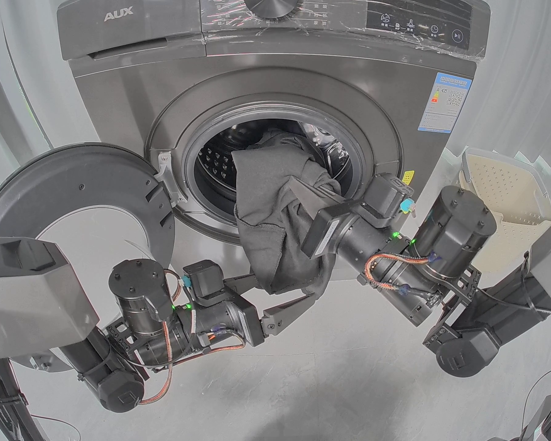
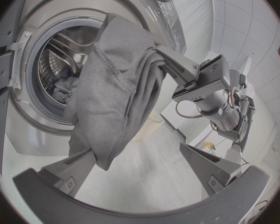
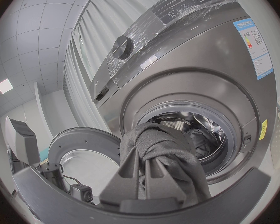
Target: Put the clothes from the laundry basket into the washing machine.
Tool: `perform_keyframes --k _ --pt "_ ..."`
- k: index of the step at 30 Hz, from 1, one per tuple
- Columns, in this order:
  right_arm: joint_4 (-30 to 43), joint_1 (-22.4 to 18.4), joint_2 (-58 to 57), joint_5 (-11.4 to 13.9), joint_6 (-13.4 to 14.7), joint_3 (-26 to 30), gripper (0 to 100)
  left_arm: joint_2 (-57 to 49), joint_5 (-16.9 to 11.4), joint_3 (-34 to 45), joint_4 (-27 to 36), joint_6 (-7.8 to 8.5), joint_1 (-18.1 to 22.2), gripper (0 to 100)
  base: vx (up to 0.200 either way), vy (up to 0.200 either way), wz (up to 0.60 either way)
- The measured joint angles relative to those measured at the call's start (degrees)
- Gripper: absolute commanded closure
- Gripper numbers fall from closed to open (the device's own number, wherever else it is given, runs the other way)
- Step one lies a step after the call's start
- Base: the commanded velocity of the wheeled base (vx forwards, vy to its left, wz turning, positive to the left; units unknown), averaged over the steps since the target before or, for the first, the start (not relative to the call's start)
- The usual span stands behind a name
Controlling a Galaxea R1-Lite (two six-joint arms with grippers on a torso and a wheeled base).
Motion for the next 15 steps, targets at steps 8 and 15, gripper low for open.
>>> perform_keyframes --k 8,15 --pt "0.02 -0.22 0.28 -0.02 -0.02 -0.05 100 -1.01 0.06 -0.88 0.02 -0.04 -1.39 0 0.000 0.000 0.00" --pt "-0.05 -0.15 0.30 -0.02 -0.02 -0.16 100 0.94 0.16 -3.02 0.00 0.11 -1.24 0 0.000 0.000 0.00"
